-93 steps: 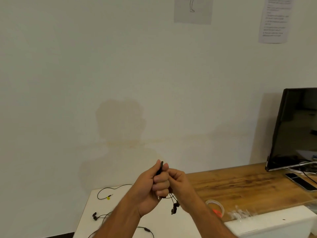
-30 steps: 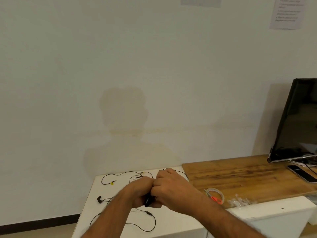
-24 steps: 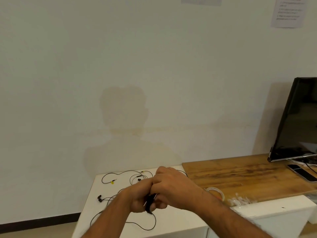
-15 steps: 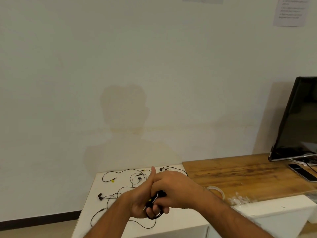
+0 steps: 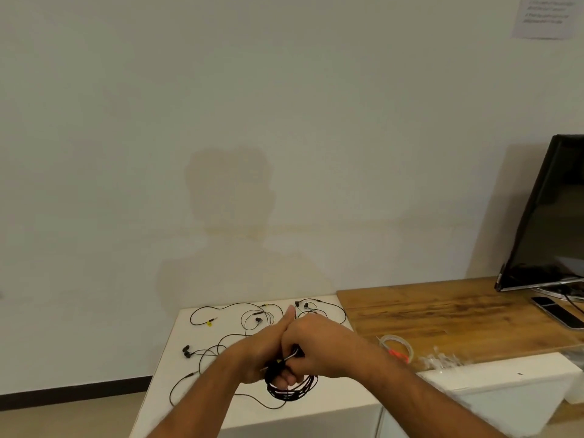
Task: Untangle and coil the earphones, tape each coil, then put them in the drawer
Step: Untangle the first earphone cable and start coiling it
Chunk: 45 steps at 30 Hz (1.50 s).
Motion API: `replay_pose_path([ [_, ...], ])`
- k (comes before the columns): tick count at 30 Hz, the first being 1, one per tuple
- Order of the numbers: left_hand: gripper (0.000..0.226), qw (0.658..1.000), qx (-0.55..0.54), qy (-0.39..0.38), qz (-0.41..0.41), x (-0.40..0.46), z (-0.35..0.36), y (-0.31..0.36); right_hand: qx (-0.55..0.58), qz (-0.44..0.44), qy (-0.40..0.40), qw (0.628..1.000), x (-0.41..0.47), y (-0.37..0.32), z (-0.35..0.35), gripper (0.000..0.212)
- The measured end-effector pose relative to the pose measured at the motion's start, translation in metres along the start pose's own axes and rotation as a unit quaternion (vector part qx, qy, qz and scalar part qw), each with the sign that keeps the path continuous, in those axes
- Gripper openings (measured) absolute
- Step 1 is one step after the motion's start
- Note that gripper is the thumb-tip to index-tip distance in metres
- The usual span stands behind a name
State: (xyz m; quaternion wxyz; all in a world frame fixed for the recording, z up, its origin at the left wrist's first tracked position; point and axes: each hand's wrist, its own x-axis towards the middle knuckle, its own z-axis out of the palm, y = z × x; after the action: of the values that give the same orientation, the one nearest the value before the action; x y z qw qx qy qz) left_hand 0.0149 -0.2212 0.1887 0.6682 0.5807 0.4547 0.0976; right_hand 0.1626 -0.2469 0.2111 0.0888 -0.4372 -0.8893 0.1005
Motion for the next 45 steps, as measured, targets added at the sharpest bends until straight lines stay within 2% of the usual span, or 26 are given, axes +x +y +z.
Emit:
replay_pose_path([
  [2, 0.065, 0.998, 0.026, 0.049, 0.041, 0.000, 0.000, -0.002, 0.031, 0.024, 0.009, 0.999, -0.001, 0.004, 0.005, 0.008],
  [4, 0.042, 0.994, 0.046, 0.065, 0.071, -0.003, 0.001, -0.005, 0.082, 0.054, 0.024, 0.995, -0.003, 0.009, 0.009, 0.004],
  [9, 0.039, 0.989, 0.054, 0.069, 0.120, -0.002, -0.008, -0.016, 0.182, 0.132, 0.051, 0.973, -0.007, 0.026, 0.016, 0.007],
  [15, 0.019, 0.983, 0.103, 0.085, 0.126, 0.009, -0.010, -0.029, 0.269, 0.171, 0.038, 0.947, -0.008, 0.044, 0.030, 0.009],
  [19, 0.016, 0.970, 0.184, 0.113, 0.109, 0.021, -0.007, -0.032, 0.352, 0.168, 0.017, 0.920, -0.011, 0.058, 0.040, 0.005],
  [22, 0.020, 0.963, 0.231, 0.101, 0.091, 0.031, -0.005, -0.036, 0.393, 0.169, 0.003, 0.904, -0.013, 0.070, 0.046, 0.005],
  [26, 0.023, 0.969, 0.214, 0.084, 0.090, 0.043, -0.003, -0.039, 0.417, 0.168, 0.005, 0.893, -0.015, 0.083, 0.050, 0.004],
  [29, 0.023, 0.978, 0.163, 0.077, 0.101, 0.052, -0.003, -0.039, 0.450, 0.177, 0.038, 0.874, -0.017, 0.091, 0.060, 0.006],
  [31, 0.022, 0.981, 0.138, 0.083, 0.109, 0.059, -0.002, -0.039, 0.501, 0.188, 0.066, 0.842, -0.017, 0.096, 0.072, 0.012],
  [36, 0.024, 0.974, 0.134, 0.143, 0.111, 0.087, 0.003, -0.047, 0.618, 0.240, 0.148, 0.734, -0.017, 0.100, 0.109, 0.025],
  [39, 0.024, 0.975, 0.113, 0.163, 0.098, 0.106, 0.005, -0.056, 0.655, 0.257, 0.176, 0.689, -0.014, 0.103, 0.125, 0.023],
  [41, 0.024, 0.974, 0.109, 0.180, 0.084, 0.123, 0.006, -0.064, 0.654, 0.269, 0.189, 0.681, -0.011, 0.113, 0.136, 0.018],
  [45, 0.022, 0.968, 0.122, 0.206, 0.071, 0.160, 0.009, -0.080, 0.603, 0.305, 0.217, 0.705, -0.005, 0.140, 0.159, 0.019],
])
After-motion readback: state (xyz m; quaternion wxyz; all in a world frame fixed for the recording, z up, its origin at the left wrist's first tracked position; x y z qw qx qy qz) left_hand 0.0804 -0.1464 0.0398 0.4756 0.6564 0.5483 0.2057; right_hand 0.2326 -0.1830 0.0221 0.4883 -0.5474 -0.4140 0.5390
